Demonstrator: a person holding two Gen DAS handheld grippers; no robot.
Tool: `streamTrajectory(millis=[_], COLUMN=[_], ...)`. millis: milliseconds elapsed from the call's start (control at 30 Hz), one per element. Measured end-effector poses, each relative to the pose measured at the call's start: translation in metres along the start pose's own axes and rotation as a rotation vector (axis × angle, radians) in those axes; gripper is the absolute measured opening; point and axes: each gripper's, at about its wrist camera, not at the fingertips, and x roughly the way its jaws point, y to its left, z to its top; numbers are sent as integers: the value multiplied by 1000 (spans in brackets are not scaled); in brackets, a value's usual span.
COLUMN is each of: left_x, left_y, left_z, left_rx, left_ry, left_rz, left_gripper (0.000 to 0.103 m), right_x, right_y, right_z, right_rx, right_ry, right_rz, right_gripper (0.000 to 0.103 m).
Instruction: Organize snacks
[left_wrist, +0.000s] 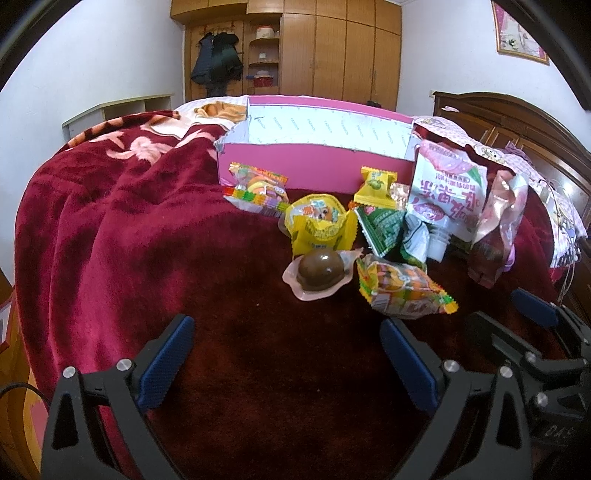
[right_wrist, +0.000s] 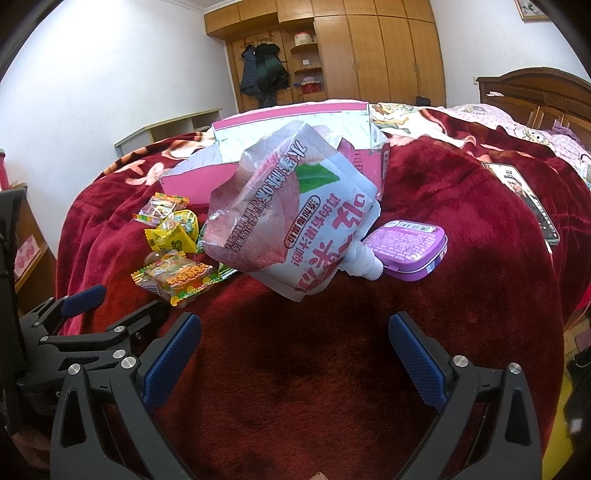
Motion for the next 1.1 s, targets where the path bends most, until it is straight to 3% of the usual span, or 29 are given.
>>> streamTrajectory(millis=[333, 533, 700, 933, 1100], left_x=[-25, -24, -17, -7, -8], left_y=[10, 2, -6, -6, 1], left_z=[9, 13, 16, 20, 18], left_rx=[30, 111, 151, 167, 149], left_ry=[-83, -108, -109, -125, -94], left_rz=[-24, -51, -70, -77, -143], left_gripper=[101, 87, 69, 68, 68], right_x=[-8, -11, -12, -11, -12], right_y=[6, 8, 8, 6, 4], right_z=[5, 6, 7, 8, 9], right_rx=[-20, -25, -31, -25, -24], right_ry=[-11, -13, -18, -13, -13], right_rz=[19, 30, 34, 43, 44], right_gripper=[103, 103, 103, 103, 103])
